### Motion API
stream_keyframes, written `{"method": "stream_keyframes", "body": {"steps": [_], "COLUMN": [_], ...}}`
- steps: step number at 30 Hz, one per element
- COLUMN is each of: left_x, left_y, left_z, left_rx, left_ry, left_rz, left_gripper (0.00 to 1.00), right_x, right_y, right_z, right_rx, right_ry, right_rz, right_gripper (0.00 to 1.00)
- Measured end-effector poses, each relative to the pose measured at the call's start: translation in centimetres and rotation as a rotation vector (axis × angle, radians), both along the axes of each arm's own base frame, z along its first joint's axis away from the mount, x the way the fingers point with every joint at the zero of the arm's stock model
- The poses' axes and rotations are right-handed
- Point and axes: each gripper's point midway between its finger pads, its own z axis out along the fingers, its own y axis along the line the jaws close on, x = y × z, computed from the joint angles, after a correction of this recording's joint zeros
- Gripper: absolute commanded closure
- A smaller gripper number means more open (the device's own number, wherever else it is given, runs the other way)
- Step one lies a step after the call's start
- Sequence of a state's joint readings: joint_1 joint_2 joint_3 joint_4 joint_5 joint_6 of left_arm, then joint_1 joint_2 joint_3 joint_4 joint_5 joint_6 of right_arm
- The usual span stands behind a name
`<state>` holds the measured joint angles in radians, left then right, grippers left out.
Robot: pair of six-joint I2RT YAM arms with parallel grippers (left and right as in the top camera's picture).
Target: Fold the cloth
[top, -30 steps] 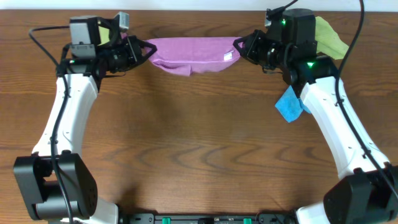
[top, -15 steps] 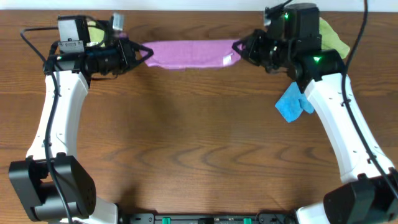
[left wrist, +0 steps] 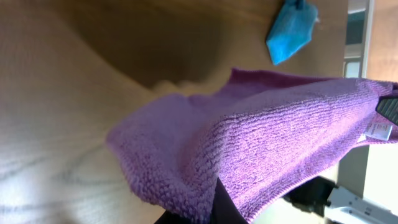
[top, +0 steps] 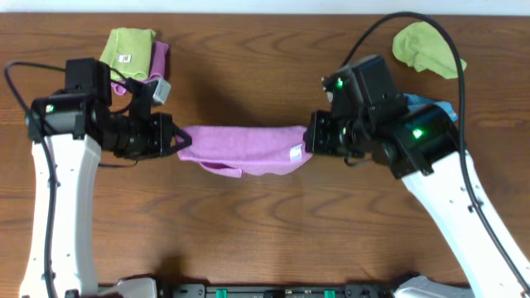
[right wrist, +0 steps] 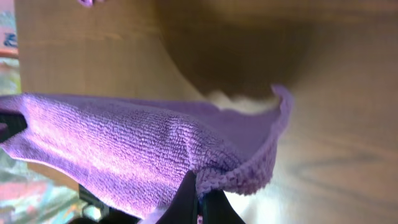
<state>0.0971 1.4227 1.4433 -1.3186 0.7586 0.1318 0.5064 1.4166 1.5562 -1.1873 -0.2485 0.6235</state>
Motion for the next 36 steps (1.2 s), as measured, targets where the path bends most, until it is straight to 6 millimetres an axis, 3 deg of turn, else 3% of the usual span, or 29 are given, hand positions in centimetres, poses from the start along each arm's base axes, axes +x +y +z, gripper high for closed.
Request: {"method": "stream_keyframes", "body": {"steps": [3, 6, 10, 15, 20, 26, 36], "left_x": [-1.6, -3.4, -4.5, -2.6, -1.1, 2.2, 7.5], "left_y": [0.0, -0.1, -0.2, -0.2, 0.0, 0.5, 0.7], "left_z": [0.0, -1.3, -2.7, -2.3, -2.4, -3.8, -5.9], "left_rx": [0.011, 0.011, 0.008, 0.008, 0.01, 0.018, 0.004], "left_ry": [0.009, 0.05, 0.091, 0.0, -0.036, -0.064, -0.122], "left_rz": [-0.001, -0.001, -0.001, 0.006, 0.025, 0.058, 0.099], "left_gripper": [0.94, 0.94, 0.94, 0.94, 0.94, 0.94, 0.94], "right_x": [-1.6, -3.1, -3.6, -2.9, -1.0, 2.5, 8.2], "right_y": [-0.1, -0.2, -0.2, -0.6, -0.3, 0.3, 0.6], "right_z": [0.2, 0.0, -0.2, -0.6, -1.9, -4.3, -4.8], "right_rx": [-0.011, -0.028, -0.035, -0.063, -0.102, -0.163, -0.159], "right_ry": [0.026, 0.07, 0.099, 0.089, 0.074, 0.04, -0.101], "right_rz": [-0.007, -0.021, -0.054, -0.098, -0.131, -0.17, -0.236], "right_gripper": [0.99, 0.99, 0.99, 0.99, 0.99, 0.99, 0.99]}}
